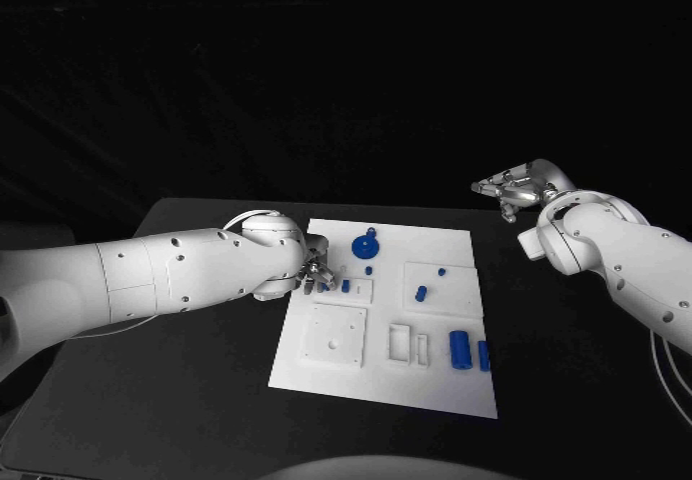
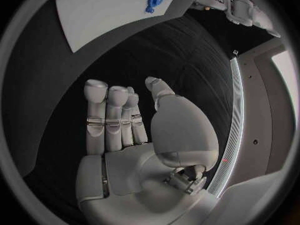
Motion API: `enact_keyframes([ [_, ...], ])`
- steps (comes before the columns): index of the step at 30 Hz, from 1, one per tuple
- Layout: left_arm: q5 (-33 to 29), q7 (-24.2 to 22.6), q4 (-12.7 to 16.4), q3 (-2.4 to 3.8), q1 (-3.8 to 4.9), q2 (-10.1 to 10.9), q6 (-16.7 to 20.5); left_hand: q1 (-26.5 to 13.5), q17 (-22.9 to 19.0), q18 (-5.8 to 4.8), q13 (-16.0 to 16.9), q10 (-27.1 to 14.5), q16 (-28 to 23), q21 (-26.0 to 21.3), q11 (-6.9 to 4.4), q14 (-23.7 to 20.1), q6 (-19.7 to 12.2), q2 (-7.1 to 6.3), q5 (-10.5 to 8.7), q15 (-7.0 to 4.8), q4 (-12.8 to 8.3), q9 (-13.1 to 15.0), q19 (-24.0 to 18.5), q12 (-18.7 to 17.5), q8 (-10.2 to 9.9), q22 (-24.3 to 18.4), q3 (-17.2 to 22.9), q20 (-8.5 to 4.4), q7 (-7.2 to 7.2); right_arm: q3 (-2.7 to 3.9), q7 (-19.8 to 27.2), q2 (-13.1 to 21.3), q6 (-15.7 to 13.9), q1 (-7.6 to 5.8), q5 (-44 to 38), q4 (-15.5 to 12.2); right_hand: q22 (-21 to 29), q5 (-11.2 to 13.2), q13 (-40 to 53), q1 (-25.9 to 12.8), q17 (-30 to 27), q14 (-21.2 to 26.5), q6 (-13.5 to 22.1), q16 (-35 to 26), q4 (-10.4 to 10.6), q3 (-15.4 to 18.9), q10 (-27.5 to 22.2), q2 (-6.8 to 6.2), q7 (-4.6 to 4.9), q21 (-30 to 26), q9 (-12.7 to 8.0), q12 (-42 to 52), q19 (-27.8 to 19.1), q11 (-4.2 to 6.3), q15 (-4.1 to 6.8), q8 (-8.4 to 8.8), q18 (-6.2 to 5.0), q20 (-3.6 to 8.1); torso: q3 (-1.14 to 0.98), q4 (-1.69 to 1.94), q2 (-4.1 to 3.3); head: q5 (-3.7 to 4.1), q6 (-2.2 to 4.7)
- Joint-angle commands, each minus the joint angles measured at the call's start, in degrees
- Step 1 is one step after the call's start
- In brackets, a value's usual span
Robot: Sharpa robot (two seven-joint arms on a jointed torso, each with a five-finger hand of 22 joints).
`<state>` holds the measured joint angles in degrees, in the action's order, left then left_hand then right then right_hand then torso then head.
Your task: Assemble the parts on the task board
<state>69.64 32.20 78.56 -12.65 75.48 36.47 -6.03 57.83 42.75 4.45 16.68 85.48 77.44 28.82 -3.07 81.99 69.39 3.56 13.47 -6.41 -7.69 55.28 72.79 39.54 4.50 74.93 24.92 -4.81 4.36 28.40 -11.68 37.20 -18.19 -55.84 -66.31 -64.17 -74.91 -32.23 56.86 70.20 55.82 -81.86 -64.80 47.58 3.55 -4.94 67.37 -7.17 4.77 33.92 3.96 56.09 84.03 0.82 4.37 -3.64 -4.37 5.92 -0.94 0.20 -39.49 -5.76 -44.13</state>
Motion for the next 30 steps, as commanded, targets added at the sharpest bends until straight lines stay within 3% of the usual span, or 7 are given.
enact_keyframes([
  [1,-0.20,2.12,-0.40,-1.21,-1.49,0.18,-5.89,0.43,0.03,0.65,0.09,1.32,-0.01,0.11,-1.51,0.10,11.13,1.07,0.28,-0.29,-2.50,-23.16,0.01,-0.12,-0.39,1.01,2.02,0.49,-6.30,-0.01,0.49,0.02,0.77,0.03,0.02,-0.02,-3.94,-0.34,0.05,-0.55,-0.02,0.17,0.18,-0.29,0.30,0.11,-0.23,-0.10,-0.16,0.07,-0.06,-0.09,2.17,0.03,0.14,0.05,-1.00,-0.35,-0.02,-0.02,0.01,0.01,-0.04],
  [12,-0.63,2.21,-1.10,-1.21,-1.46,-0.42,-5.73,0.05,-0.26,0.67,0.05,1.33,-0.23,-0.03,-1.53,0.08,10.99,0.33,-0.96,-0.32,-1.70,-23.07,-0.03,-0.22,-0.39,0.94,0.66,0.59,-6.37,-0.01,0.50,0.01,0.77,0.03,0.02,-0.01,-3.94,-0.34,0.05,-0.55,-0.02,0.17,0.18,-0.29,0.30,0.11,-0.23,-0.10,-0.16,0.07,-0.06,-0.09,2.17,0.03,0.14,0.05,-1.00,-0.35,-0.01,0.00,-0.02,0.05,0.00],
  [19,-0.78,2.23,-1.34,-1.21,-1.46,-0.74,-5.78,0.46,-0.33,0.56,0.01,1.31,-0.35,-0.38,-1.61,0.07,11.01,-1.87,-2.10,-0.37,1.61,-23.01,0.14,-0.27,-0.38,0.94,-2.78,0.56,-6.53,-0.01,0.51,0.02,0.79,0.03,0.02,0.01,-3.94,-0.34,0.05,-0.55,-0.02,0.17,0.18,-0.29,0.30,0.11,-0.23,-0.10,-0.16,0.07,-0.06,-0.09,2.17,0.03,0.14,0.05,-1.00,-0.35,-0.04,-0.03,-0.01,0.05,-0.04],
  [20,-0.79,2.23,-1.37,-1.21,-1.46,-0.75,-5.80,0.35,-0.29,0.53,0.02,1.34,-0.33,-0.43,-1.59,0.08,11.03,-2.24,-1.28,-0.38,2.13,-23.01,0.16,-0.24,-0.37,0.94,-3.74,0.53,-6.56,-0.01,0.51,0.03,0.79,0.03,0.02,0.01,-3.94,-0.34,0.05,-0.55,-0.02,0.17,0.18,-0.29,0.30,0.11,-0.23,-0.10,-0.16,0.07,-0.06,-0.09,2.17,0.03,0.14,0.05,-1.00,-0.35,-0.05,-0.02,-0.01,0.05,-0.07],
  [21,-0.79,2.23,-1.39,-1.21,-1.46,-0.76,-5.83,0.75,-0.32,0.46,0.00,1.33,-0.36,-0.48,-1.62,0.06,11.08,-2.00,0.62,-0.41,2.58,-22.99,0.17,-0.25,-0.37,0.94,-6.01,0.45,-6.61,-0.01,0.51,0.04,0.79,0.03,0.02,0.01,-3.94,-0.34,0.05,-0.55,-0.02,0.17,0.18,-0.29,0.30,0.11,-0.23,-0.10,-0.16,0.07,-0.06,-0.09,2.17,0.03,0.14,0.05,-1.00,-0.35,-0.05,0.00,0.01,0.06,-0.05],
  [23,-0.80,2.22,-1.43,-1.21,-1.46,-0.77,-5.87,2.02,-0.45,0.36,-0.03,1.34,-0.46,-0.59,-1.63,0.05,10.99,-1.49,0.36,-0.43,3.17,-23.24,0.21,-0.28,-0.44,0.96,-9.45,0.38,-6.63,-0.02,0.51,0.04,0.79,0.03,0.02,0.01,-3.94,-0.34,0.05,-0.55,-0.02,0.17,0.18,-0.29,0.30,0.11,-0.23,-0.10,-0.16,0.07,-0.06,-0.09,2.17,0.03,0.14,0.05,-1.00,-0.35,-0.05,0.00,0.01,0.06,-0.05],
  [30,-0.52,2.23,-1.63,-1.21,-1.46,-0.84,-5.92,2.09,-0.38,0.26,-0.09,1.33,-0.46,-0.78,-1.67,0.08,11.06,-1.78,-0.34,-0.47,4.29,-23.53,0.27,-0.31,-0.41,0.94,-11.17,0.25,-6.64,-0.02,0.53,0.06,0.77,0.03,0.02,-0.02,-3.94,-0.34,0.05,-0.55,-0.02,0.17,0.18,-0.29,0.30,0.11,-0.23,-0.10,-0.16,0.07,-0.06,-0.09,2.17,0.03,0.14,0.05,-1.00,-0.35,-0.04,-0.02,-0.01,0.07,0.02],
])
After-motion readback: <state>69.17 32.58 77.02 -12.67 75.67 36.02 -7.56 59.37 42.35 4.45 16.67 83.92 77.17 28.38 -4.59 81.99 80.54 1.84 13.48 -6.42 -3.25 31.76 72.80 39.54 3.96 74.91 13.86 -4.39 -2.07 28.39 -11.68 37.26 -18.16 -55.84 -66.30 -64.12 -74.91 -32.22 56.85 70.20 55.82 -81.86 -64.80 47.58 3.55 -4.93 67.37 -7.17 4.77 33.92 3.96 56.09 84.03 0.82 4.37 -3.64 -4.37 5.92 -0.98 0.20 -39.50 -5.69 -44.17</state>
